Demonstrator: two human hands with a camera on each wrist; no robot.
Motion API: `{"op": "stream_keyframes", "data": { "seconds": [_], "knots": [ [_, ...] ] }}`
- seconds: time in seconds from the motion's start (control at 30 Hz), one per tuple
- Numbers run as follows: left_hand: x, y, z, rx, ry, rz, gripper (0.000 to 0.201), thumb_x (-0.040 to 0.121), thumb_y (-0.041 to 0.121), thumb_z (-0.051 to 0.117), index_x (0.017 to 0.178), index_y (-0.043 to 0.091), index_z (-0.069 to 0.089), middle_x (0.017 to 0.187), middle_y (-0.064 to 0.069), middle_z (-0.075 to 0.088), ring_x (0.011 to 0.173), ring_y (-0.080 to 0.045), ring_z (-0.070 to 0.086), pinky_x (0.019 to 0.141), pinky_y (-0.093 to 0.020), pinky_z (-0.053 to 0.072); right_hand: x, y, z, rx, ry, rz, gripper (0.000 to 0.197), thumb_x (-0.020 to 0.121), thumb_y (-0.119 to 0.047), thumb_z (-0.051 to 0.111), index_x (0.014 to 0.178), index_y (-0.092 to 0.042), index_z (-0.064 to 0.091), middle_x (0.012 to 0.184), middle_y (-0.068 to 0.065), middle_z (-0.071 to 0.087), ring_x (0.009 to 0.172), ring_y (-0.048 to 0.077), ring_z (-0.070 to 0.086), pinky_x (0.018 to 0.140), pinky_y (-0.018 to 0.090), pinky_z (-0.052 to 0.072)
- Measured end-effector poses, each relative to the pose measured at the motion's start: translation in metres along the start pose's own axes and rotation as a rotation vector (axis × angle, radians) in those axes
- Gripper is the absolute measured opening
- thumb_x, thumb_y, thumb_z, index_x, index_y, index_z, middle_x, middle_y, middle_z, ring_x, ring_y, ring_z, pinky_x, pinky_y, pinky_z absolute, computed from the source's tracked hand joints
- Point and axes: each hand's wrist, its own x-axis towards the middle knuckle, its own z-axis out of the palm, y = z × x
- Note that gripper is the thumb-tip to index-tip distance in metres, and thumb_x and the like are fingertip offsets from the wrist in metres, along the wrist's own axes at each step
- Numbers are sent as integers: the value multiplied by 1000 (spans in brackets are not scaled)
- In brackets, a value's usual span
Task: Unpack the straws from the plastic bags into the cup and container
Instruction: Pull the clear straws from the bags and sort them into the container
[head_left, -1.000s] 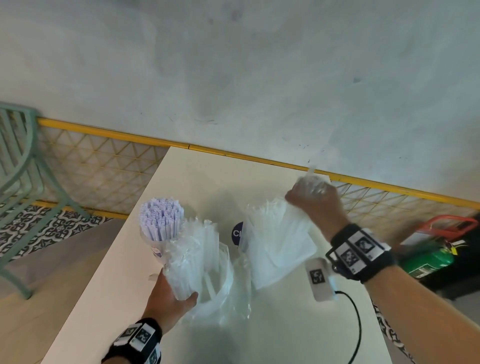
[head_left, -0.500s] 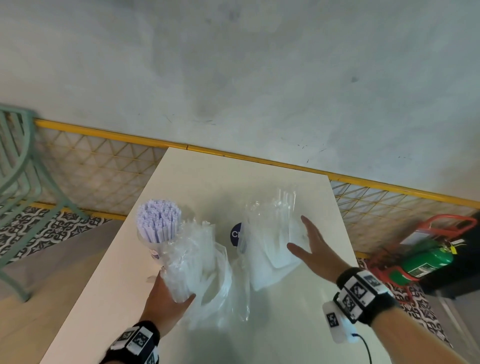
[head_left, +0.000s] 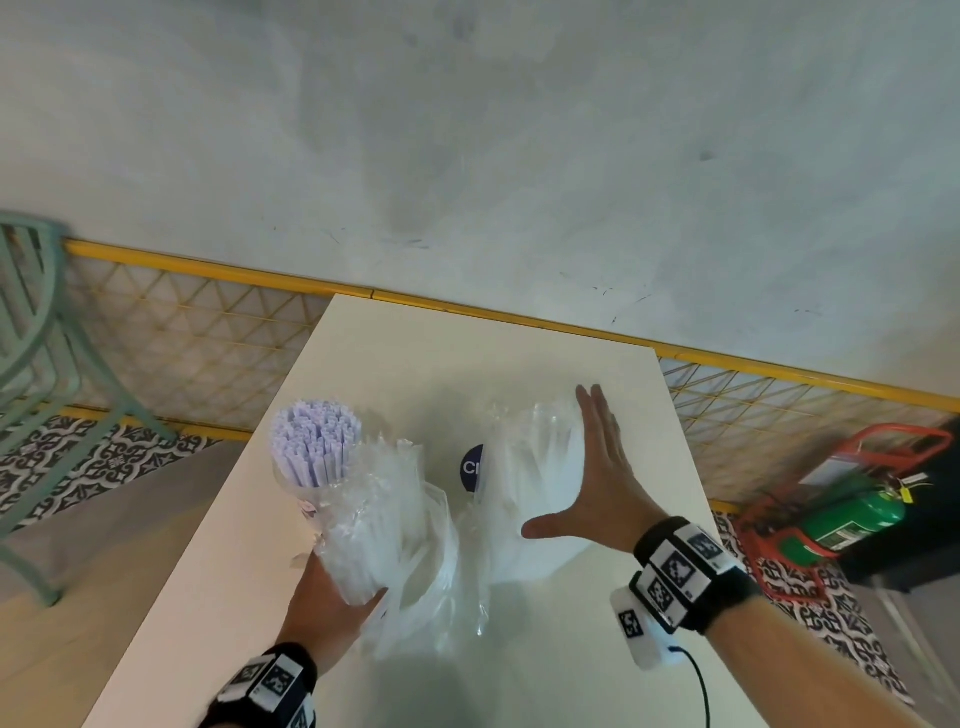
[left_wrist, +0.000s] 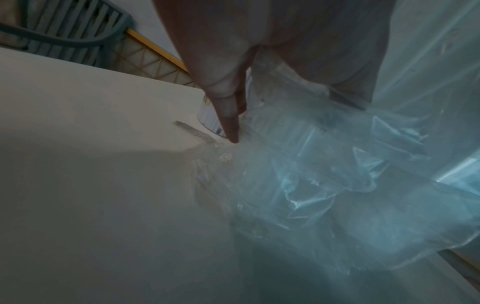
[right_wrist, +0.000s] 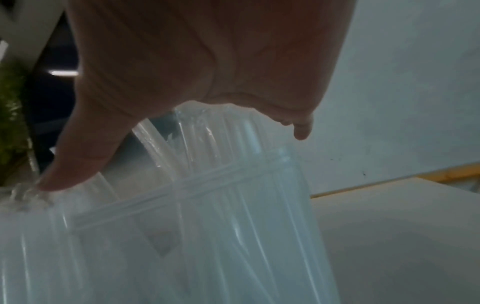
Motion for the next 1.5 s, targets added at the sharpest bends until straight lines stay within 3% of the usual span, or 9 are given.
{"op": "stream_keyframes", "data": {
  "seconds": [0.23,0.43,0.6,0.73,0.97,1.13,1.23,1.4,1.5],
  "knots": [
    [-2,0,2,-16,13,-17,84,58,57,77,110,-6,55,99,-3,68,97,-18,65,89,-34,50,34,-17,4,-134,37,-120,139,45,-74,81,150,-48,-6,158,-17,-27,151,31,1,111,61,26],
    [-2,-2,2,-43,2,-33,91,55,61,73,108,-11,55,91,-3,69,90,-13,66,84,-27,49,60,-8,-3,-40,249,-142,100,67,-24,83,144,-44,22,155,-7,11,119,26,49,89,43,55],
    [0,-6,4,-63,7,-15,90,55,60,75,111,-8,55,94,1,69,92,-10,66,87,-28,49,69,14,-6,-128,114,-108,82,83,-29,72,149,-34,24,157,-1,27,139,26,36,111,49,38],
    [0,-6,5,-74,11,4,91,55,59,75,113,-7,54,98,0,69,95,-12,65,89,-28,49,59,25,2,-250,-142,-16,84,92,-46,60,156,-27,9,164,-5,7,152,20,1,119,53,18],
    [0,-9,3,-18,-5,-3,90,57,63,74,114,-4,55,102,1,67,99,-12,63,94,-30,48,56,-8,-17,-228,-146,-186,122,57,-63,83,146,-58,-1,158,-23,-24,150,23,-17,111,65,10],
    [0,-12,4,48,-26,9,82,68,70,68,100,-5,60,98,2,65,100,-15,62,94,-26,45,66,-16,-7,-365,-239,-233,43,91,-56,57,132,-54,44,157,-28,19,152,17,4,114,55,9],
    [0,-8,2,51,-30,-3,81,69,68,68,101,-5,59,100,3,65,100,-13,62,94,-26,45,73,-8,-11,-227,-60,-209,32,96,-33,59,127,-40,57,151,-21,39,146,11,27,117,46,21],
    [10,-34,9,85,-17,53,101,64,84,54,103,-9,61,102,4,67,102,-6,62,93,-26,47,60,4,-11,-543,-349,-129,54,106,-38,29,156,-34,9,162,-20,-3,150,8,-7,120,45,0],
    [11,-30,6,109,-39,69,97,64,80,59,103,-10,61,101,3,67,99,-7,62,90,-25,48,50,1,-10,-523,-308,-121,62,102,-54,23,156,-34,0,161,-20,-15,148,9,-20,120,49,-8]
  ]
}}
